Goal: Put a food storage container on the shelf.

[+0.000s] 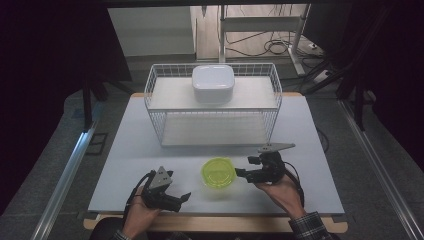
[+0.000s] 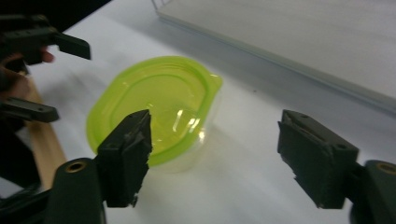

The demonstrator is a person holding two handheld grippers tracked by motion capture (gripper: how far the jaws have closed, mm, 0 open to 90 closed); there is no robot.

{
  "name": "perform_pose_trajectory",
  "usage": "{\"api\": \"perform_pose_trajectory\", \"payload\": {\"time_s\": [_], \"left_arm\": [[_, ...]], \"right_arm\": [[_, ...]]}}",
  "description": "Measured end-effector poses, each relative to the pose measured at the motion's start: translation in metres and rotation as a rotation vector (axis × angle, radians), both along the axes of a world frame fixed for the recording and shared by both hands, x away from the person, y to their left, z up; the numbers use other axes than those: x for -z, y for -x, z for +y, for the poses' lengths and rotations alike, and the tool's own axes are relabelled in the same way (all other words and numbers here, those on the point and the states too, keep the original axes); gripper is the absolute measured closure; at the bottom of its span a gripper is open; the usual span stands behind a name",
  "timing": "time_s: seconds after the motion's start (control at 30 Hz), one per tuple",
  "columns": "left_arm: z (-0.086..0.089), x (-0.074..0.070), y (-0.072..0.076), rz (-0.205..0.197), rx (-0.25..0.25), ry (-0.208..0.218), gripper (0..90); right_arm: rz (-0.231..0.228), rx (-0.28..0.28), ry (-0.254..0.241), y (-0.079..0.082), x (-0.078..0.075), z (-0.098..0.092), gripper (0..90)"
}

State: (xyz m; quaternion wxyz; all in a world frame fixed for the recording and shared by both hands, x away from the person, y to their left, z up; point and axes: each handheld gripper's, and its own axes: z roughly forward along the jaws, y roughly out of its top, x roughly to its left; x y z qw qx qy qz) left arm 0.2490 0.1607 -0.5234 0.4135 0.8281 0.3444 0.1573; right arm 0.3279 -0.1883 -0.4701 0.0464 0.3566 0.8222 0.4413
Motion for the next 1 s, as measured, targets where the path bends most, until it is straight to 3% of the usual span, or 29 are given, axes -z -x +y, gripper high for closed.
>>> {"api": "perform_pose_trajectory", "payload": {"time_s": [0.2, 0.57, 0.77, 0.9, 1.0], "left_arm": [[-0.001, 0.001, 0.000, 0.000, 0.003, -0.004, 3.4], [-0.003, 0.002, 0.000, 0.001, 0.009, -0.016, 3.4], [-0.004, 0.002, 0.000, -0.001, 0.012, -0.017, 3.4], [-0.004, 0.003, 0.000, -0.001, 0.013, -0.018, 3.4], [-0.004, 0.003, 0.000, -0.003, 0.017, -0.025, 3.4]], "right_arm": [[0.100, -0.012, -0.015, -0.009, 0.007, 0.008, 36.9], [0.280, -0.007, -0.096, -0.034, 0.020, 0.014, 56.0], [0.349, -0.025, -0.131, -0.043, 0.025, 0.017, 66.1], [0.379, -0.030, -0.141, -0.046, 0.027, 0.017, 78.5], [0.402, -0.039, -0.163, -0.046, 0.027, 0.017, 80.5]]}}
